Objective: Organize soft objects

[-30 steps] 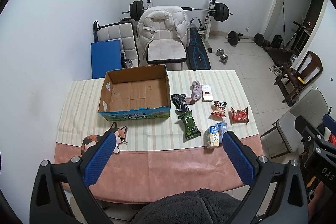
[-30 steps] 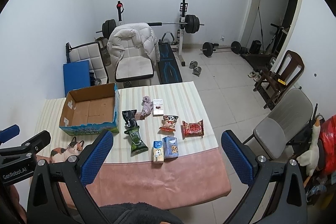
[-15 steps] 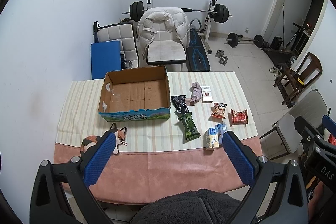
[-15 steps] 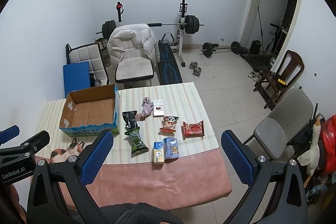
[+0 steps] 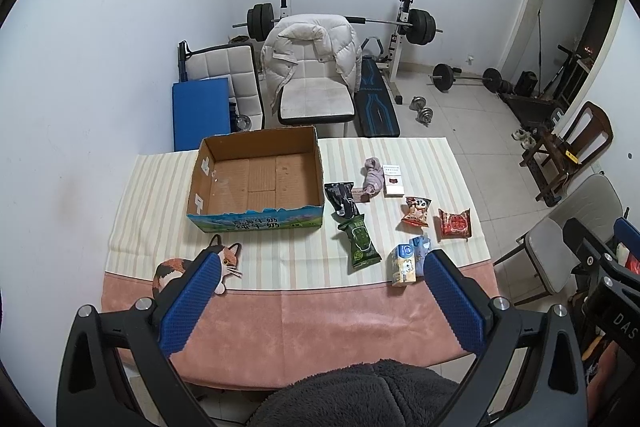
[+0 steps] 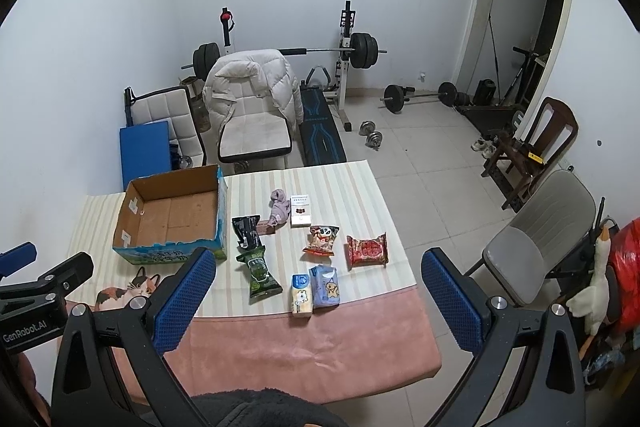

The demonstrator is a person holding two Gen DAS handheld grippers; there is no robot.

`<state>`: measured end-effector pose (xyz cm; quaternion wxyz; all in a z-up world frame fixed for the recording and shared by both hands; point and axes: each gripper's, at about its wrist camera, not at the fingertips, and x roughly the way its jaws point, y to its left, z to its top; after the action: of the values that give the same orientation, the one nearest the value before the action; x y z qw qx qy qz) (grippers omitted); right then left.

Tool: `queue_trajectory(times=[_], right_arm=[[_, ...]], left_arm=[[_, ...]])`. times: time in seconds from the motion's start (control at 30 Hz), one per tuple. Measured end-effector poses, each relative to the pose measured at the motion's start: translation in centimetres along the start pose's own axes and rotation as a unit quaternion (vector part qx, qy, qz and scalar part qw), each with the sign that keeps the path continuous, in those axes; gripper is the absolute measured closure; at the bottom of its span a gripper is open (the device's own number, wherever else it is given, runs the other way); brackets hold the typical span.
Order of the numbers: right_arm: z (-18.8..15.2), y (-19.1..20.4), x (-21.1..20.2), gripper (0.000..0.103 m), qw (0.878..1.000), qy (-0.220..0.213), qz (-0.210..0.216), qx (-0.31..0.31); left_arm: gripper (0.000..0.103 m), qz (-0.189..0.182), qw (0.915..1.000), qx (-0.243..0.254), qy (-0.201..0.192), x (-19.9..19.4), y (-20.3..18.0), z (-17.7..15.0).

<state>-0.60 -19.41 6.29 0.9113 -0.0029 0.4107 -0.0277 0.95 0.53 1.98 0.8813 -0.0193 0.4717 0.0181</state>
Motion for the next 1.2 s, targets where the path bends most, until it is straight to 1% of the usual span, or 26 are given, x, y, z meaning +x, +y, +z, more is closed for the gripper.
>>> queue_trajectory(times=[0.37,0.5,0.6,0.63,0.67,0.7,0.73,0.77,0.83,0.9,0.97,1.0,1.07,1.1,1.13,1.17,1.2], right_arm=[[0.3,0.1,-0.1,0.000,1.000,-0.002,0.005,-0.001],[0.3,0.0,0.6,0.000,1.000,0.008,0.007,0.002],[0.0,-0.6,2.2,0.000,1.000,0.022,0.010,0.009],[-0.2,-0.9,3.0,0.000,1.000,0.027,0.010,0.010],[-0.2,-1.1,4.0,0.000,0.999,0.033,0.009,0.010],[-0.3,-1.4,5.5,0.000,0.999,0.045,0.003,0.011],[-0.5,-1.8,7.4,0.000,0.998,0.058,0.007,0.013],[-0.7,-2.1,8.8,0.000,0.997,0.070,0.011,0.016],[-1.6,-3.1,13.9,0.000,0.993,0.112,0.013,0.027],[-3.2,-4.3,19.3,0.000,0.987,0.153,0.015,0.037],[-5.4,-5.6,26.0,0.000,0.978,0.203,0.019,0.053],[-6.8,-6.0,28.5,0.002,0.974,0.219,0.015,0.054],[-9.1,-6.2,34.1,0.006,0.966,0.256,0.007,0.049],[-10.3,-6.3,37.2,0.009,0.959,0.278,0.006,0.047],[-11.4,-6.4,39.9,0.010,0.953,0.298,0.009,0.047],[-12.2,-6.6,41.8,0.010,0.949,0.310,0.016,0.048],[-13.0,-6.7,43.9,0.011,0.944,0.325,0.020,0.050]], left_arm=[[0.000,0.000,1.0000,0.001,-0.001,-0.1,-0.1,0.6],[0.000,0.000,1.0000,0.002,-0.001,0.3,-0.4,0.5],[0.000,0.003,1.0000,0.004,-0.001,2.4,-0.8,0.9],[0.000,0.008,0.9999,0.005,0.010,4.0,-1.1,1.4],[0.000,0.007,0.9998,0.006,0.017,5.1,-1.3,1.3],[0.000,0.004,0.9995,0.007,0.031,7.0,-1.5,1.3],[0.000,0.005,0.9991,0.008,0.042,8.2,-1.6,0.9],[0.000,-0.001,0.9980,0.007,0.063,10.5,-1.9,0.9],[0.000,-0.003,0.9953,0.008,0.096,14.3,-2.3,0.2],[0.000,-0.004,0.9918,0.009,0.128,18.2,-2.8,-0.5],[0.000,-0.003,0.9871,0.007,0.160,22.6,-3.5,-1.4],[0.000,-0.006,0.9855,0.007,0.169,23.9,-3.7,-1.8],[0.000,-0.010,0.9804,0.006,0.197,27.8,-4.7,-2.6],[0.000,-0.009,0.9775,0.007,0.211,29.8,-5.5,-3.1],[0.000,-0.012,0.9751,0.009,0.221,31.0,-5.9,-3.4],[0.000,-0.024,0.9703,0.007,0.240,32.8,-6.7,-3.9],[0.000,-0.030,0.9675,0.006,0.251,34.0,-7.3,-4.2]])
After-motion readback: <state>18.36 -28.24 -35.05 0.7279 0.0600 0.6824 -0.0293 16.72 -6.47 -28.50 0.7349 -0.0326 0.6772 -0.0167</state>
